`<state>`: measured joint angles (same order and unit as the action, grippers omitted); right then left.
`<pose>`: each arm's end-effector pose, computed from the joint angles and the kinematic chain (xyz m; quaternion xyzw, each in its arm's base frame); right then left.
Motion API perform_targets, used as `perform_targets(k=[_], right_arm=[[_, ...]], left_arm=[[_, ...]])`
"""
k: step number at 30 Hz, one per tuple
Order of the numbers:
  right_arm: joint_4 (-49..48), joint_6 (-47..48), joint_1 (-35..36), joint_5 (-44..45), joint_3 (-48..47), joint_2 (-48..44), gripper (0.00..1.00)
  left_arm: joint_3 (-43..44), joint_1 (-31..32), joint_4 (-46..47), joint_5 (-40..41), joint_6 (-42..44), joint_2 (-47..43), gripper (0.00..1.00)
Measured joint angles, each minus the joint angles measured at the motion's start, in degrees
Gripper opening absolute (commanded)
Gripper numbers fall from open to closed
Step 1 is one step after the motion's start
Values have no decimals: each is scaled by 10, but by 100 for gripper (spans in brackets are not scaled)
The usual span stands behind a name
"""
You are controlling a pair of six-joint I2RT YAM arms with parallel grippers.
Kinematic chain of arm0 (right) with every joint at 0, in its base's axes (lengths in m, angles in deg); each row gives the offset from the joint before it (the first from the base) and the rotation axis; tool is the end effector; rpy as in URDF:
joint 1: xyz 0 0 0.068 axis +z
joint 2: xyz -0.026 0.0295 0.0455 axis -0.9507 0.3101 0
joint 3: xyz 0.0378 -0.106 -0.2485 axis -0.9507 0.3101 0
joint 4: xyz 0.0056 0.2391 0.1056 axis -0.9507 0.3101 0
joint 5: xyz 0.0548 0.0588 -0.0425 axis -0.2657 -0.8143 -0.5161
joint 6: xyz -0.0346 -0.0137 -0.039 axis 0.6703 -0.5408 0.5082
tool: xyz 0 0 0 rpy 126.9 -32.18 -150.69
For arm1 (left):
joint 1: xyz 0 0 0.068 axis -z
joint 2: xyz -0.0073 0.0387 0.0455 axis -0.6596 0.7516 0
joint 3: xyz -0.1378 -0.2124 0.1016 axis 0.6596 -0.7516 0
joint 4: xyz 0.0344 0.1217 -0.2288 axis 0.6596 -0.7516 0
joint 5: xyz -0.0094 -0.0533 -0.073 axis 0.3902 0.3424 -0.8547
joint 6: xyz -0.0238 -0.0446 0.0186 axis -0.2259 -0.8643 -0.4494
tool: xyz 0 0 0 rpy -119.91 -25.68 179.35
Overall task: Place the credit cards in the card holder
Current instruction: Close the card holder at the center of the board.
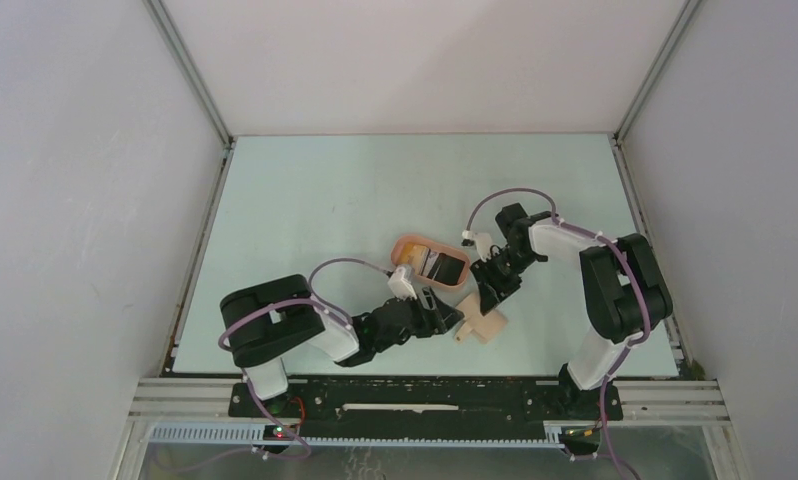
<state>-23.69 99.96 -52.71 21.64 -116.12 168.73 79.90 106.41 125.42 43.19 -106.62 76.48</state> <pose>0.2635 0.1119 0.1526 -0.3662 0.8887 0.2740 0.0318 0.1266 -0.2539 0.1152 -0.0474 0.8145 -0.4709 0.3357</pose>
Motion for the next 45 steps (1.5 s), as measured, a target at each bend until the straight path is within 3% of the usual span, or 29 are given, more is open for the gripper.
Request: perform_targets(k=[10,18,28,32,41,44,45], right_arm=[[7,-5,2,-11,-6,10,43],[19,-4,3,-4,-7,10,46],[22,-5,1,-25,-7,10,62],[22,-7,-16,-43,-8,10,64],[37,-7,-42,-92,-23,57,60],[51,-6,-42,-111,-28,74,55],[58,-6,-44,-125,-33,90,47]], left_arm=[[47,0,-54,21,-61,30,60],[59,-2,-65,40,-88,54,29],[62,-4,-27,42,-90,83,20],[60,-4,-10,42,-90,91,19],[49,-4,20,40,-90,99,19],[45,-5,33,36,-90,103,19],[42,-5,42,33,-89,105,19]])
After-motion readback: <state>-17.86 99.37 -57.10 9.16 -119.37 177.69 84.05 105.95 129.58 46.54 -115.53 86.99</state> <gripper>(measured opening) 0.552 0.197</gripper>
